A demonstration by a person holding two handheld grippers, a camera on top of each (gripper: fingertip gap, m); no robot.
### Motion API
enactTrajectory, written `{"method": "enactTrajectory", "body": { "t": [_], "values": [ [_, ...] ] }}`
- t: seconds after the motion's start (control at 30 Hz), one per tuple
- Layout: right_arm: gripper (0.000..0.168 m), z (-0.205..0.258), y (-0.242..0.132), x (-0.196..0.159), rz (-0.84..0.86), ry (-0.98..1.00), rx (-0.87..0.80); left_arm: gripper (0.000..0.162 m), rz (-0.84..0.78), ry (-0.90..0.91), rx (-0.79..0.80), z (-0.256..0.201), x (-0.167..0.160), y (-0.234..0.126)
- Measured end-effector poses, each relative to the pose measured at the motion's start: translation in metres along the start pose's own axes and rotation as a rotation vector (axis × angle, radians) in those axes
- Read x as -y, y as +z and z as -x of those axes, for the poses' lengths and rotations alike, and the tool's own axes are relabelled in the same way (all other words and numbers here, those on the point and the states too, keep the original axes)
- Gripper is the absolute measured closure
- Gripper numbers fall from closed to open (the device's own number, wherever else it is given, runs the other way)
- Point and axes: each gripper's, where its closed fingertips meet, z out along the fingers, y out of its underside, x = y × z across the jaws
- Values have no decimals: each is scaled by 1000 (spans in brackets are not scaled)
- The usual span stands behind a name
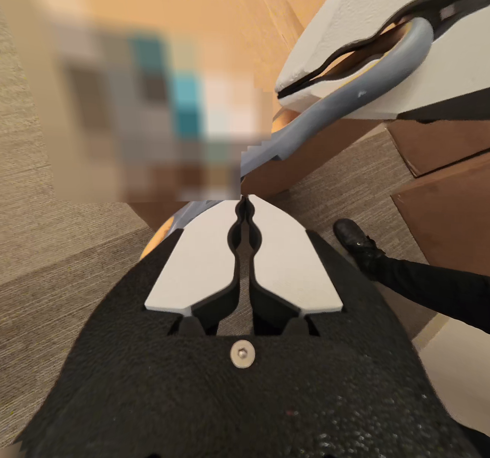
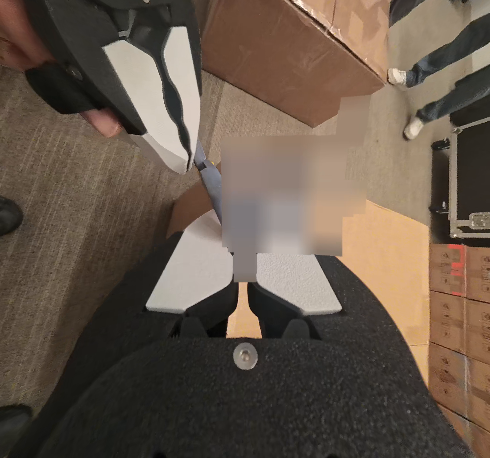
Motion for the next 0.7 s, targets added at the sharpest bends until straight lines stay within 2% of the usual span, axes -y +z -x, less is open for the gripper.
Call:
{"method": "enactTrajectory", "body": {
  "t": [0.17, 0.3, 0.4, 0.7],
  "values": [
    [168, -14, 4, 15, -1, -10, -87, 162, -63, -17, 84, 21, 8, 0],
    [168, -16, 5, 28, -8, -121, -163, 162, -69, -37, 113, 31, 4, 2],
    [168, -16, 5, 24, -2, -169, -193, 162, -59, -29, 108, 35, 5, 5],
    [168, -17, 14, 13, -4, -112, -210, 162, -32, -34, 96, 44, -1, 16]
  ]
}}
